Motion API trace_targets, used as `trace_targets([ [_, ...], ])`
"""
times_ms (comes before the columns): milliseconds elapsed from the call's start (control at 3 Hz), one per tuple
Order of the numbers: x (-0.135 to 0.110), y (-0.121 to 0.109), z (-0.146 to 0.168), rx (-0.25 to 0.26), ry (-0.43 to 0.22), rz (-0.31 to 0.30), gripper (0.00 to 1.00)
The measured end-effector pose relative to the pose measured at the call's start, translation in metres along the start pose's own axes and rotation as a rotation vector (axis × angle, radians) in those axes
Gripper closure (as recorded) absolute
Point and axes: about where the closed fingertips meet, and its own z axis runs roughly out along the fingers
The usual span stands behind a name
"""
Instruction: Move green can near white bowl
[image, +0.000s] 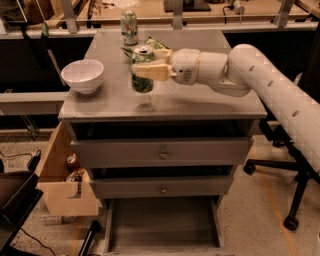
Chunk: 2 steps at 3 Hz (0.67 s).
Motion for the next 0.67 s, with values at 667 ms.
trace_targets([
  [667,0.003,0.049,0.072,-0.208,-0.043,0.04,1.0],
])
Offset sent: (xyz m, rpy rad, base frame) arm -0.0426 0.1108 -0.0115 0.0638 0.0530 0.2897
